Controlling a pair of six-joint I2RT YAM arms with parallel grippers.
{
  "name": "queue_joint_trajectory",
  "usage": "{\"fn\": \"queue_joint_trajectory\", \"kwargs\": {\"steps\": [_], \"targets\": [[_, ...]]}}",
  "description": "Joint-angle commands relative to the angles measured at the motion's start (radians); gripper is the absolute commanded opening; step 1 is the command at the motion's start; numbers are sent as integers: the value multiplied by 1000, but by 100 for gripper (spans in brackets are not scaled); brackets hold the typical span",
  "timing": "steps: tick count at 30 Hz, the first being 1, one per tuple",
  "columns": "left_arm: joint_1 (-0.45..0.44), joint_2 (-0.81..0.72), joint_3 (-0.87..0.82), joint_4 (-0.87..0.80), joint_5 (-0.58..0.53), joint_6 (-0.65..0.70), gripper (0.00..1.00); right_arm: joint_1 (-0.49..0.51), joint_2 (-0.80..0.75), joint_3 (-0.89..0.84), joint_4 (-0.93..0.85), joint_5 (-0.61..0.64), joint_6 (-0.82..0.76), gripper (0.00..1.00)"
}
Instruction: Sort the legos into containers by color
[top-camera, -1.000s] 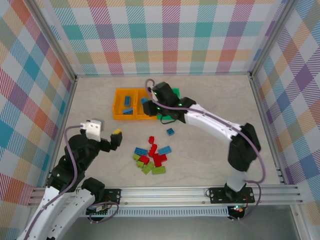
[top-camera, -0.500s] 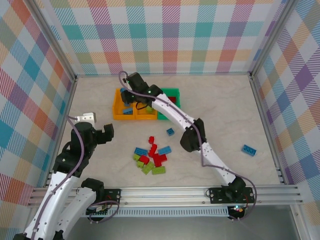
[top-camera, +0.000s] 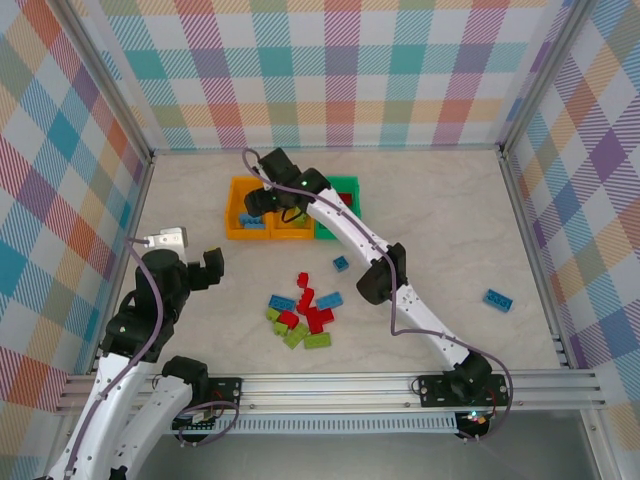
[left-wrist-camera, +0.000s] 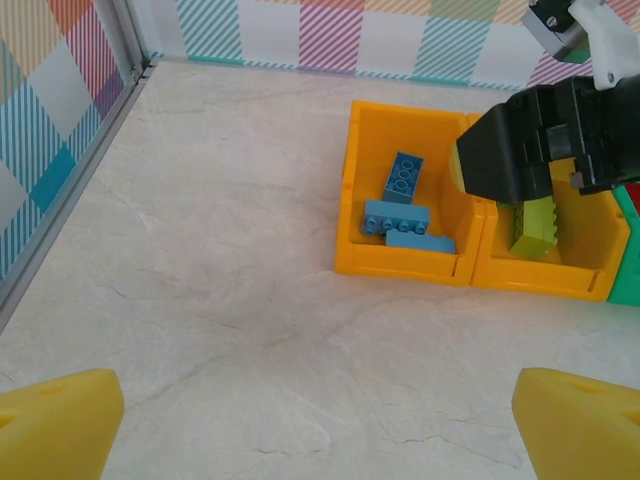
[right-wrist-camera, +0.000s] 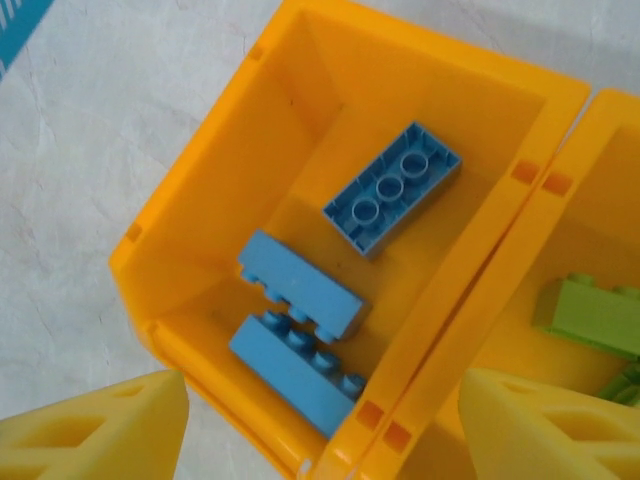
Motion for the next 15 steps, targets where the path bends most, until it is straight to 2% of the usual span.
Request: {"fn": "queue_joint_trajectory", "kwargs": {"steps": [1,3,7,12,15], "targets": [[13,5,-12,13,-14,15,100,-1,-139,54,-114,-71,-109,80],[13,13,-13,13,-5,17,100,2,-173,54,-188,-78,-185,84],[13,41,-15,22,47,33,100,24,-210,54,-366,81,-315,88],[13,113,12,27,263,22,100,26,-263,53,-531,116,-332,90],[13,188,75,-11,387,-105,100,27,-312,21,-549,87,-327,91]]}}
